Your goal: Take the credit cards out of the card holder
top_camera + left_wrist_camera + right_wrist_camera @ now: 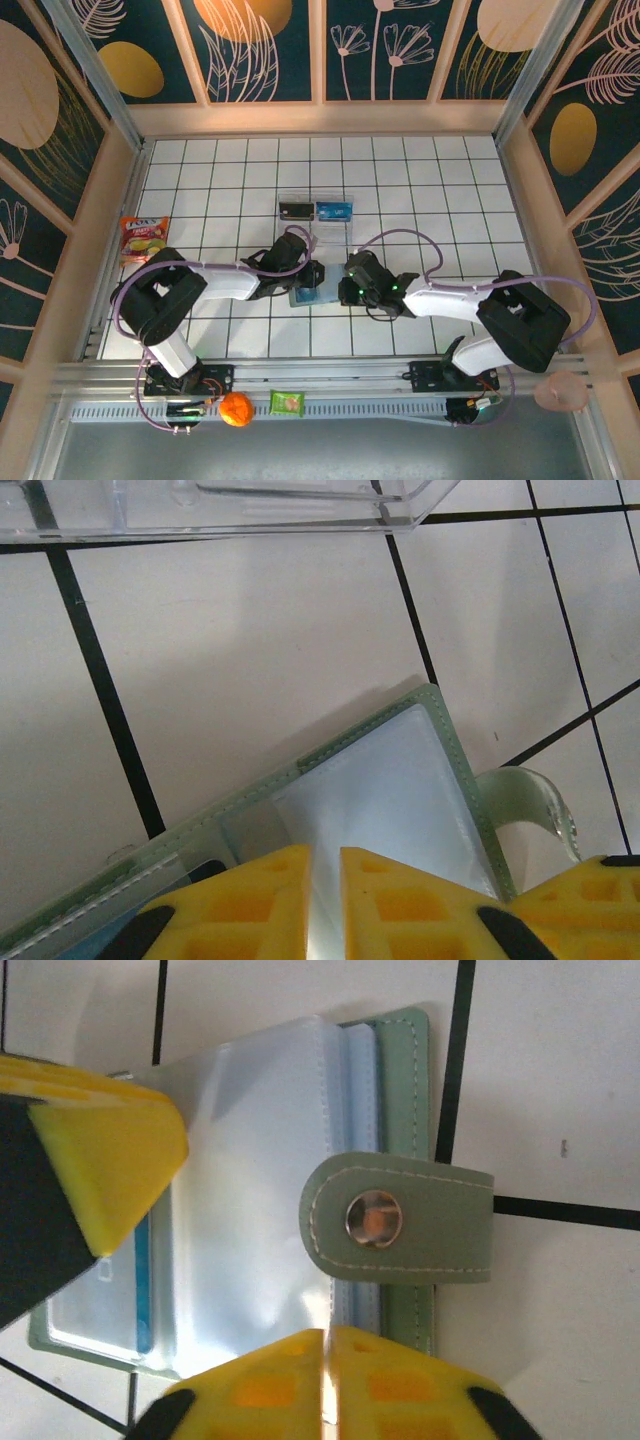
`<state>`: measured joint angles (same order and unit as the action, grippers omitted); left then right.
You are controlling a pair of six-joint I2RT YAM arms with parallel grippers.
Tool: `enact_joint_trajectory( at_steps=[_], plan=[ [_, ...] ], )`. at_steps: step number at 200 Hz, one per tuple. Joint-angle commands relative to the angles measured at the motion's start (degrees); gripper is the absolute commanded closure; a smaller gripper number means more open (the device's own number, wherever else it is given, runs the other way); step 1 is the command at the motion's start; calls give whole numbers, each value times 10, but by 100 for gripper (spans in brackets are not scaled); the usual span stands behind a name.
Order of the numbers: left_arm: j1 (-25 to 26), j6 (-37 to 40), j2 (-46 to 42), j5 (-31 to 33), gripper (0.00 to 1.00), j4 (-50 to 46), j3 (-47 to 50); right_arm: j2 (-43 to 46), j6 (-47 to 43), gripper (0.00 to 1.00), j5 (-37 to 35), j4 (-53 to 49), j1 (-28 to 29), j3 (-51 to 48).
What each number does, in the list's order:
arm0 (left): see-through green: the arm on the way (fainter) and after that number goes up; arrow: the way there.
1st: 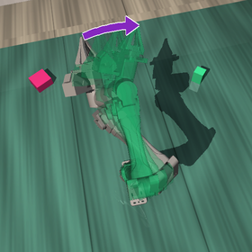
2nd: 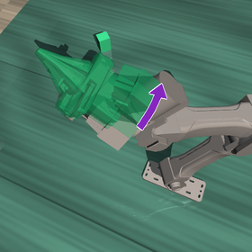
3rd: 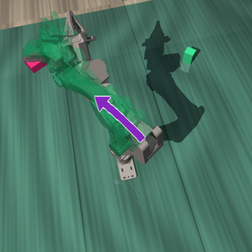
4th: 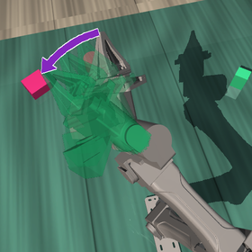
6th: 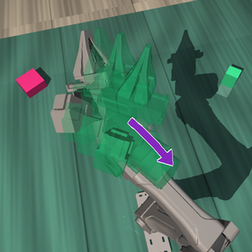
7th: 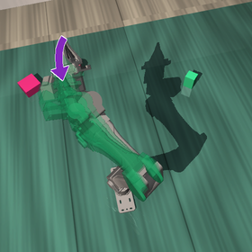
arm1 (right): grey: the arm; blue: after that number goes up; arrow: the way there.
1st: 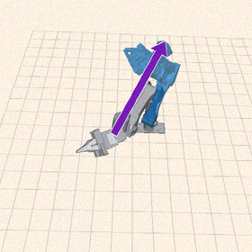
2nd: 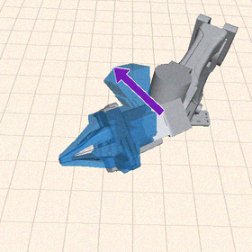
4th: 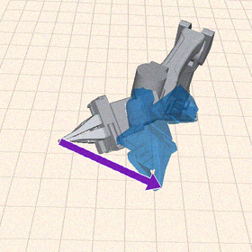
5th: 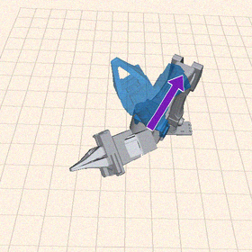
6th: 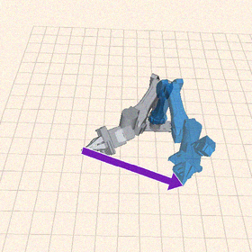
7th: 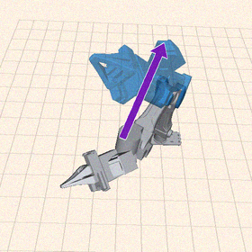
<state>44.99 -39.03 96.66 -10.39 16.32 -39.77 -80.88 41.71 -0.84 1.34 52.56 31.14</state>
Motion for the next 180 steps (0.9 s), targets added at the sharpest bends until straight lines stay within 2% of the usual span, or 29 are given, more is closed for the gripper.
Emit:
enact_joint_trajectory(
  at_steps=[1,16,37,58,77,90,107,142,158,180],
  plan=[
    [-3,10,-46,6,79,-2,-11,38,-14,78,-50,-32,12,24],
    [-3,11,-76,15,76,-13,-11,55,-24,73,-54,-40,13,35],
    [-5,12,-122,32,72,-33,0,63,-49,72,-44,-52,12,60],
    [-12,8,-171,54,66,-50,30,48,-86,74,-4,-52,11,96],
    [-22,1,-194,59,62,-57,68,9,-100,76,80,-31,6,125],
    [-25,-8,-199,56,61,-53,94,-28,-99,79,125,-20,1,142],
    [-25,-16,-203,58,62,-47,121,-68,-96,80,150,-8,-5,153],
    [-27,-8,-203,76,61,-50,144,-122,-95,79,158,1,-11,167],
    [-28,-3,-190,78,65,-49,142,-133,-89,78,164,11,-14,167],
    [-27,1,-175,75,65,-43,140,-139,-83,75,165,22,-14,166]
  ],
)
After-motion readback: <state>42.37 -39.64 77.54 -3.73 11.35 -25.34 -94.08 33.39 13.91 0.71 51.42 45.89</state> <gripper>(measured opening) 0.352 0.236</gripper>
